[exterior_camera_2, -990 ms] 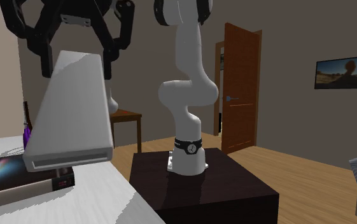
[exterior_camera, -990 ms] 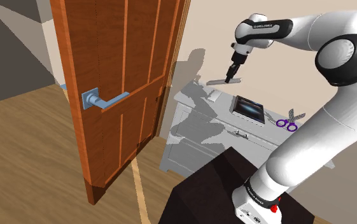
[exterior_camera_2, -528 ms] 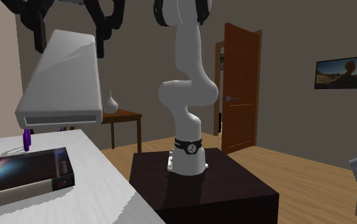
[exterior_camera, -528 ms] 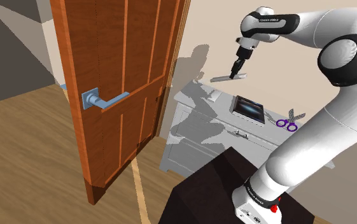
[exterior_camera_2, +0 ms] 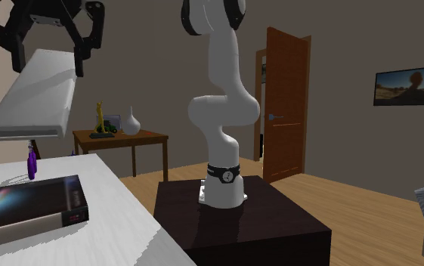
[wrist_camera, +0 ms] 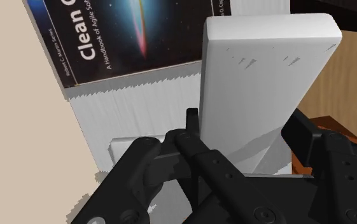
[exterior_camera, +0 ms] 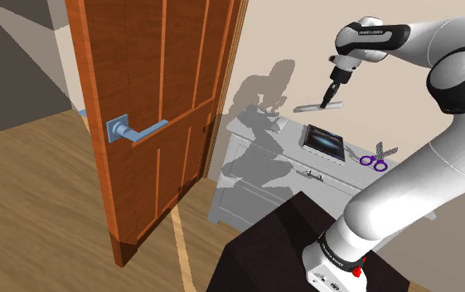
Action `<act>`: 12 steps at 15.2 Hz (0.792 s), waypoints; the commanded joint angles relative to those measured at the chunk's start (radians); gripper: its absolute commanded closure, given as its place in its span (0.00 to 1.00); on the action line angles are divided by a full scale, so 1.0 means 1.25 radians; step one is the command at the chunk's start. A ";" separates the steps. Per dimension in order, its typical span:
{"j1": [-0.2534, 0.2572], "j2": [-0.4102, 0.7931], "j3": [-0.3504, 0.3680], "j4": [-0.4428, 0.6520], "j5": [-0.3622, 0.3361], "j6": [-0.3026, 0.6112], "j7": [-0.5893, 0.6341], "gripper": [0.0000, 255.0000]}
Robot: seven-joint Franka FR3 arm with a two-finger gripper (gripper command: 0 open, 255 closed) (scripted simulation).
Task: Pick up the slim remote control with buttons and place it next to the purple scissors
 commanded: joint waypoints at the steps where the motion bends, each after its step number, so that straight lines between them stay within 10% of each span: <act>1: -0.018 -0.004 -0.025 0.001 -0.005 -0.002 -0.043 1.00; 12: -0.105 0.049 -0.165 0.060 0.015 -0.011 -0.277 1.00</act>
